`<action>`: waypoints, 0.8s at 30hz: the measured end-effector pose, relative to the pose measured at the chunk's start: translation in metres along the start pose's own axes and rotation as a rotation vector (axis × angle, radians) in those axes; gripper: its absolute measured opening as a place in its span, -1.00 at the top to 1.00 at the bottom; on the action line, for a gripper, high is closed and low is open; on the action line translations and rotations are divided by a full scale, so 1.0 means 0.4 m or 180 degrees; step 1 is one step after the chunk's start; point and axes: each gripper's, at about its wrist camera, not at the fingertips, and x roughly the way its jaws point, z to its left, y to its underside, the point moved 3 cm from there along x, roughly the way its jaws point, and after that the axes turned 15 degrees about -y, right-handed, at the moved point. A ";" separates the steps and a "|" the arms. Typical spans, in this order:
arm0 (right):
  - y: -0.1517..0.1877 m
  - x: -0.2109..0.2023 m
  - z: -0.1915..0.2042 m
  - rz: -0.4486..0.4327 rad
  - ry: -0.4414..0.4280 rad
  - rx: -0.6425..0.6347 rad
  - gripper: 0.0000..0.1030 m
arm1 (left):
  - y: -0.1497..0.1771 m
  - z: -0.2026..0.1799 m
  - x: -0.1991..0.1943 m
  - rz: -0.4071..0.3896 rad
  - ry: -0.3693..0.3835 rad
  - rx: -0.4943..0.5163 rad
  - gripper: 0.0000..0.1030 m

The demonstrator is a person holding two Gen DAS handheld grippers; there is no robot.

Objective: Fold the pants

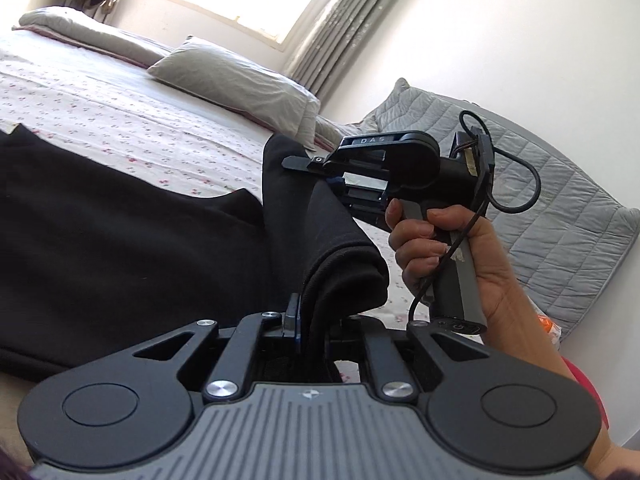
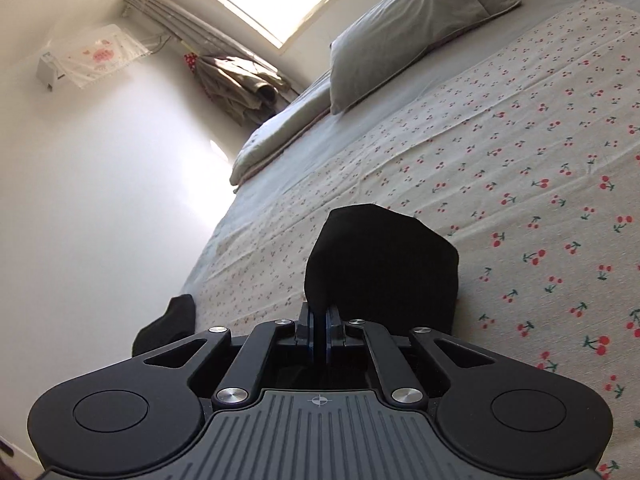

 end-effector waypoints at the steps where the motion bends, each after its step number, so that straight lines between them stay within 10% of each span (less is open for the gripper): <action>1: 0.012 0.036 0.012 0.0073 -0.0040 -0.0051 0.90 | -0.001 0.022 -0.003 0.0030 -0.0071 -0.0022 0.82; 8: 0.109 0.232 0.036 0.0483 -0.0103 -0.0227 0.77 | 0.016 0.129 -0.017 0.0308 -0.0414 0.0000 0.71; 10: 0.136 0.258 0.029 0.0545 -0.0055 -0.0258 0.76 | 0.019 0.143 -0.020 0.0407 -0.0370 0.0049 0.48; 15: 0.158 0.248 0.040 0.0631 -0.0096 -0.0200 -0.01 | -0.011 0.170 -0.068 0.0230 -0.0231 0.0243 -0.51; 24: 0.157 0.152 0.095 0.0717 0.0177 -0.0550 -0.43 | -0.110 0.238 0.065 0.0569 -0.0231 0.0032 -0.61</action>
